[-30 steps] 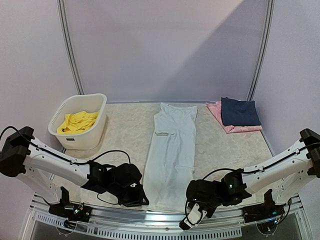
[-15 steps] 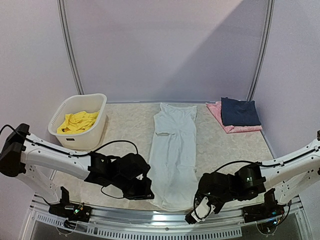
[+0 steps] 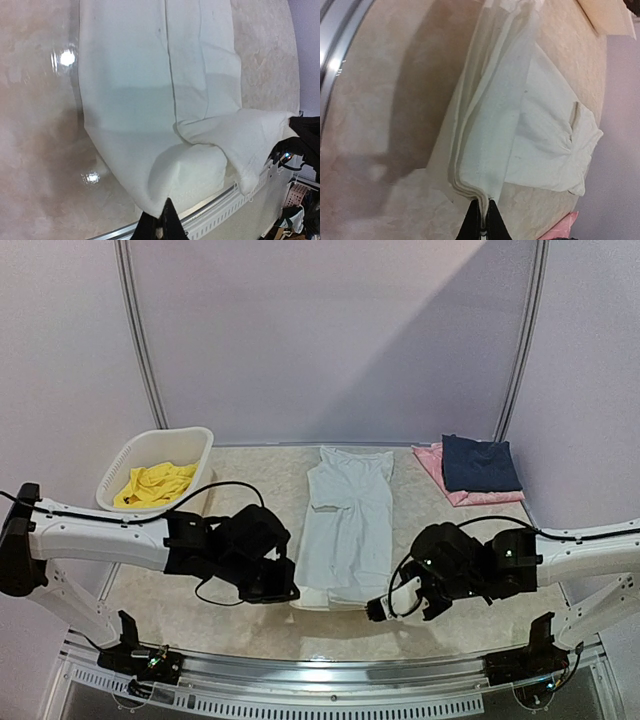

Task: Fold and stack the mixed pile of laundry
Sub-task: Fold the rectangle-folded T-shirt at the center of the board.

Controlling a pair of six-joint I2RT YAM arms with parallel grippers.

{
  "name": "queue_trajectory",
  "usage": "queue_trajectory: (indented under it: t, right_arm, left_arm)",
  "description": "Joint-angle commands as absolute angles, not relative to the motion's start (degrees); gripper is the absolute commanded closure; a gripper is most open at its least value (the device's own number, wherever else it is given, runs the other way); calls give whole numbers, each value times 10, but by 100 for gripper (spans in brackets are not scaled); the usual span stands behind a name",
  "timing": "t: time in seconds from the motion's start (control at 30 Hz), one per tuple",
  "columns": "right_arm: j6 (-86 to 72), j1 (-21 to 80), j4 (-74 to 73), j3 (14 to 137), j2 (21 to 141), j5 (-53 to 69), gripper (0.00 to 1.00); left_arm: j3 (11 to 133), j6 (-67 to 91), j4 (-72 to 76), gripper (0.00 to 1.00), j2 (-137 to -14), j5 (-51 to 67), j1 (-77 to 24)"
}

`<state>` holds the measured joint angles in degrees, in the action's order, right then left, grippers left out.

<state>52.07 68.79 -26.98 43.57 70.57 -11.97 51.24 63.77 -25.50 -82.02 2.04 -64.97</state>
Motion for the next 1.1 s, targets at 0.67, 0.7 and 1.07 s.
queue_trajectory:
  t: [0.67,0.7,1.07]
  right_arm:
    - [465,463,-129,587,867,-168,100]
    - [465,457,-126,592,879,-168,100]
    - [458,403,-107,626,967,-143,100]
  left_arm:
    - [742,426,-231,100,-1036,16,-474]
    - [747,421,-223,100,-1044,14,-470]
    - [781,399,-175,100,-1103,32,-435]
